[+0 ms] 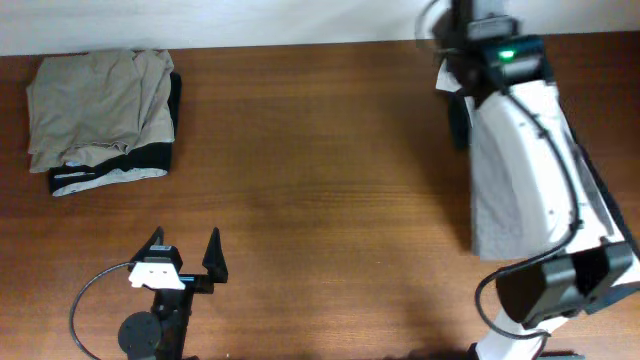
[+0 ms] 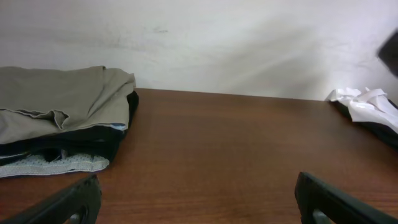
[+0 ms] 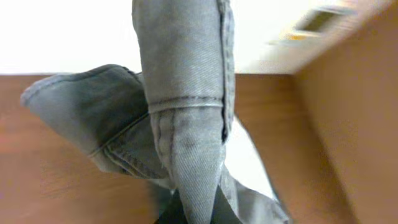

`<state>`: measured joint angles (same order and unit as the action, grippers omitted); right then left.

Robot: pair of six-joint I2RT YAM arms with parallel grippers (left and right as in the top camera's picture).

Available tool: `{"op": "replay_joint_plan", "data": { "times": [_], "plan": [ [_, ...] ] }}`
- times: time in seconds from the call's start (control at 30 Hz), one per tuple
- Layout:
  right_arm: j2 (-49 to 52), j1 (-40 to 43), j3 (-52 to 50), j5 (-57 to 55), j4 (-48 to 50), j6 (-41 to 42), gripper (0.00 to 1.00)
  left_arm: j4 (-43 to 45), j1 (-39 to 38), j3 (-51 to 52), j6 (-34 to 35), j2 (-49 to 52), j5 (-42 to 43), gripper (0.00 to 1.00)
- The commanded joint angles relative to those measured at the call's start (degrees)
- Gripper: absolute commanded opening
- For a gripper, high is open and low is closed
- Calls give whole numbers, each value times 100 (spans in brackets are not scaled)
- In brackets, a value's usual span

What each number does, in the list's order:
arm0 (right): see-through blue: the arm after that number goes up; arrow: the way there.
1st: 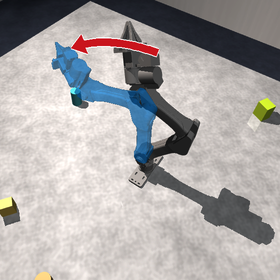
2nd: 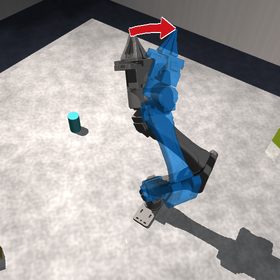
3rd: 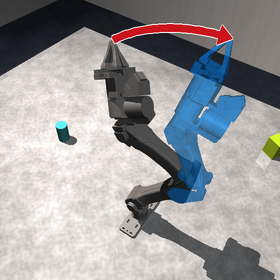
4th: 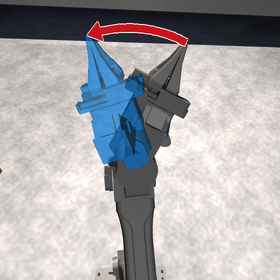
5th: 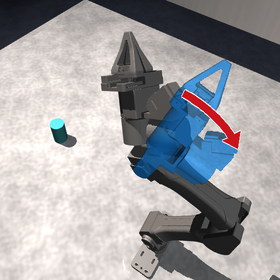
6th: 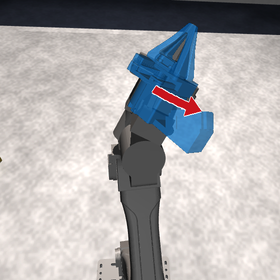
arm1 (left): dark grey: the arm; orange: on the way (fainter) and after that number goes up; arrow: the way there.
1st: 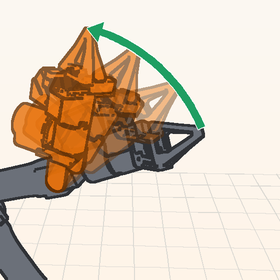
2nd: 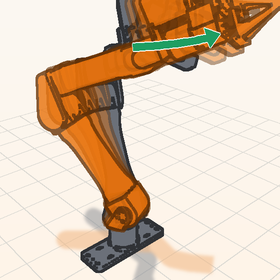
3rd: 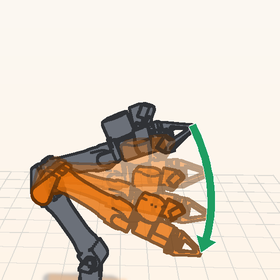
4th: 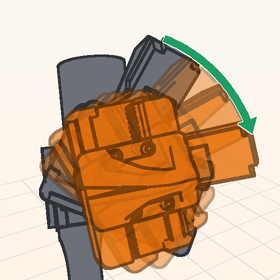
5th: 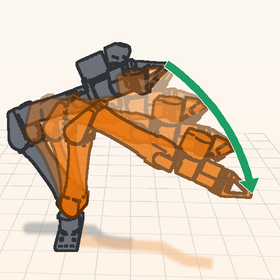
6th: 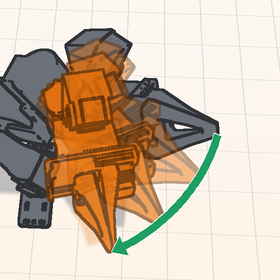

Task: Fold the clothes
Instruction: 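Lift the grey shorts with the right gripper and drop them mid-table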

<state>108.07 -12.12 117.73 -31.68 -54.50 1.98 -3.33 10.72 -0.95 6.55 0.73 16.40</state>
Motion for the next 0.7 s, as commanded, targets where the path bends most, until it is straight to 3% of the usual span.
{"op": "replay_joint_plan", "data": {
  "times": [0.0, 0.33, 0.5, 0.57, 0.67],
  "plan": [
    [195, -868, -35, 883, -76, 352, 4, 11, -24, 39, 28, -33, -15, 99],
    [1821, -2750, -341, 3405, 835, 1235, 4, 11, -24, 39, 28, -33, -15, 99],
    [1937, -3195, -310, 3934, 892, 1506, 15, 11, -24, 39, 28, -33, -15, 99],
    [1794, -3217, -140, 4207, 761, 1502, 34, 11, -24, 39, 28, -33, -15, 99],
    [1408, -2981, 361, 3530, 50, 1464, 40, 11, -24, 39, 28, -33, -15, 99]
  ]
}}
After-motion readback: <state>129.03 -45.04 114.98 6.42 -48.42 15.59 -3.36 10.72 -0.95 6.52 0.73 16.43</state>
